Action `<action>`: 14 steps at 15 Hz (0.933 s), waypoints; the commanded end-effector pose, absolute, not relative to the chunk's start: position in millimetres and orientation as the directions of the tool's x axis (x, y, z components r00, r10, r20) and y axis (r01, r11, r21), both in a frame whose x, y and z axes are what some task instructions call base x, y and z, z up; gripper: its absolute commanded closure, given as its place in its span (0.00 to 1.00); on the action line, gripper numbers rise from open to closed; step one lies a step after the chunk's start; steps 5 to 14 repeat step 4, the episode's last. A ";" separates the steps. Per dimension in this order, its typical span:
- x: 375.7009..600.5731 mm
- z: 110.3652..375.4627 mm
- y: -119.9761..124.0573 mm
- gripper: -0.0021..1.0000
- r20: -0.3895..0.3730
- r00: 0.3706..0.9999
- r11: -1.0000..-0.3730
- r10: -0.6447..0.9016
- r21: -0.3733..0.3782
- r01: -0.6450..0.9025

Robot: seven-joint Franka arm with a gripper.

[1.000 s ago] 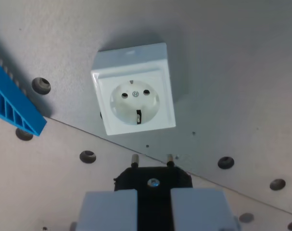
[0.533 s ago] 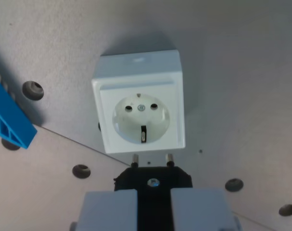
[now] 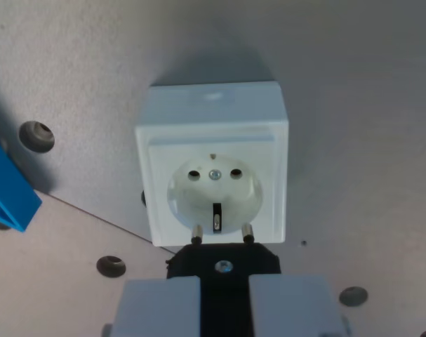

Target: Move above the white socket

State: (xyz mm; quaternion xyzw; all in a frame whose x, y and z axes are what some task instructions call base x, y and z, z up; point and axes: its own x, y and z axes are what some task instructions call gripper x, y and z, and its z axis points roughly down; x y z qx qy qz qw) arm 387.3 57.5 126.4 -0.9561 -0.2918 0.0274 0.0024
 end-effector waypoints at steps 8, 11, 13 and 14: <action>380.5 114.4 59.0 1.00 0.025 0.801 -0.801 0.598 0.060 0.596; 380.5 114.4 59.0 1.00 0.025 0.801 -0.801 0.598 0.060 0.596; 380.5 114.4 59.0 1.00 0.025 0.801 -0.801 0.598 0.060 0.596; 380.5 114.4 59.0 1.00 0.025 0.801 -0.801 0.598 0.060 0.596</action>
